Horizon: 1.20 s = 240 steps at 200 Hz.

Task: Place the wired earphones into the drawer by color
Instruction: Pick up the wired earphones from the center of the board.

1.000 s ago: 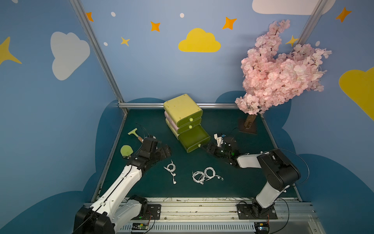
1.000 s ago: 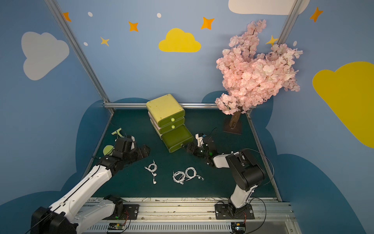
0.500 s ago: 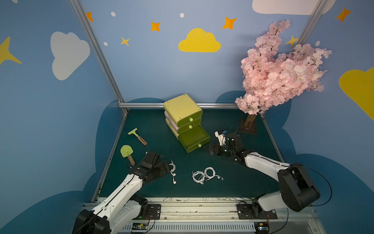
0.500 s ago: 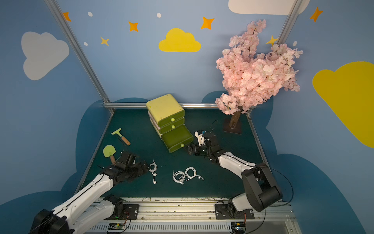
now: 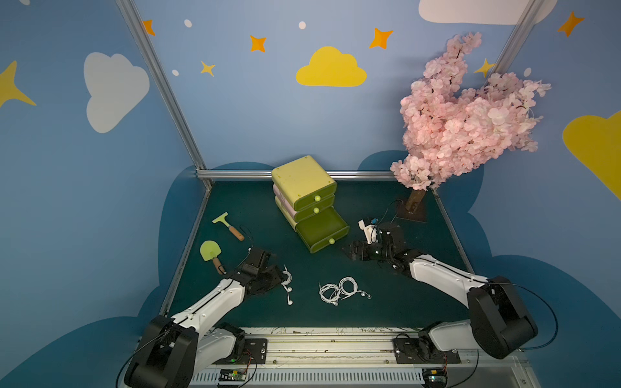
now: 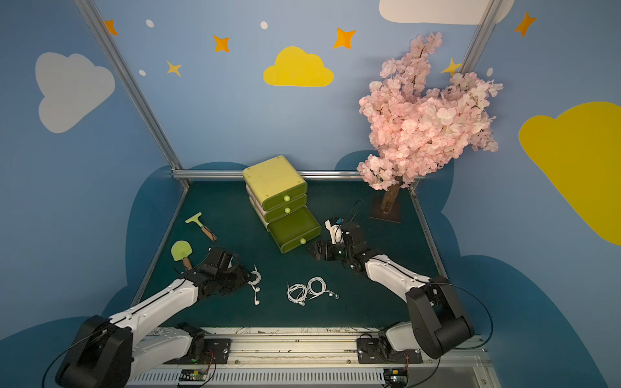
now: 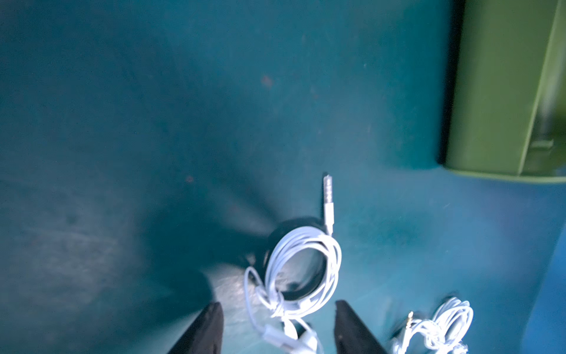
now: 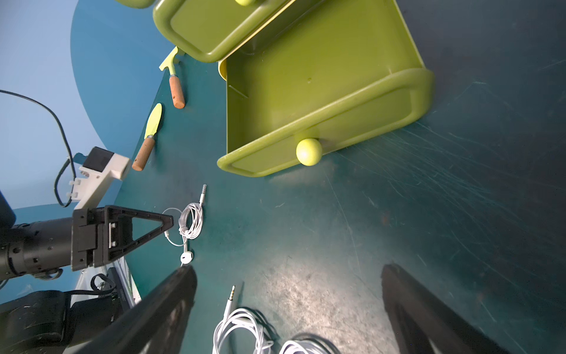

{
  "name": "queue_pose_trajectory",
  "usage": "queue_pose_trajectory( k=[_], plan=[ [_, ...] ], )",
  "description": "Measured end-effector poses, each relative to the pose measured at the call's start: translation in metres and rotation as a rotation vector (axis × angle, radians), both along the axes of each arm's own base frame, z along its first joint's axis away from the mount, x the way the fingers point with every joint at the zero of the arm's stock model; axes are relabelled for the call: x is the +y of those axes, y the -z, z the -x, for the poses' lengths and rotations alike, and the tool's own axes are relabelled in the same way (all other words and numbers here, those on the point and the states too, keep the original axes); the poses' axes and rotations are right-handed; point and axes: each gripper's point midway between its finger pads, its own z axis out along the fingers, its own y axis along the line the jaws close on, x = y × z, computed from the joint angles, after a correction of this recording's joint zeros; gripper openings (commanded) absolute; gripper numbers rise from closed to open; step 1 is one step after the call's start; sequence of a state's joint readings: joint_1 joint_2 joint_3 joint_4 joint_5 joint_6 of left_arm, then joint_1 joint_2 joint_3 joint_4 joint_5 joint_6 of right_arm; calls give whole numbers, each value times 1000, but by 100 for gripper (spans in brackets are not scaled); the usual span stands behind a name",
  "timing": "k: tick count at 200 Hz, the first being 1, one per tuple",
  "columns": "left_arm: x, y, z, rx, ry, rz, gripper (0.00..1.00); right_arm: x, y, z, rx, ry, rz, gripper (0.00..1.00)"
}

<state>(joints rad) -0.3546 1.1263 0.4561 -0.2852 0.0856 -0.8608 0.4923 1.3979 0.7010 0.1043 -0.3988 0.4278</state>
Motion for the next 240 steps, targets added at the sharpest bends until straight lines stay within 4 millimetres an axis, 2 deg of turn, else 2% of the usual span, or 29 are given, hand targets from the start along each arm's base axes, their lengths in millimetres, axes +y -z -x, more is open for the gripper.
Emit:
queue_pose_trajectory(
  k=[65,79,153,208,240],
  plan=[
    [-3,-4,-8,-35,1,15,40,-3,-2,1,-7,9,1,98],
    [-4,-2,-8,-28,4,14,32,-4,-4,0,-11,12,0,98],
    [-5,6,-5,-1,16,7,19,-5,-7,0,-23,18,-2,98],
    [-5,-5,-7,-41,25,15,5,-6,-7,0,-23,19,-3,98],
    [-6,-14,-8,-68,33,25,4,-6,-8,0,-24,20,-3,98]
  ],
)
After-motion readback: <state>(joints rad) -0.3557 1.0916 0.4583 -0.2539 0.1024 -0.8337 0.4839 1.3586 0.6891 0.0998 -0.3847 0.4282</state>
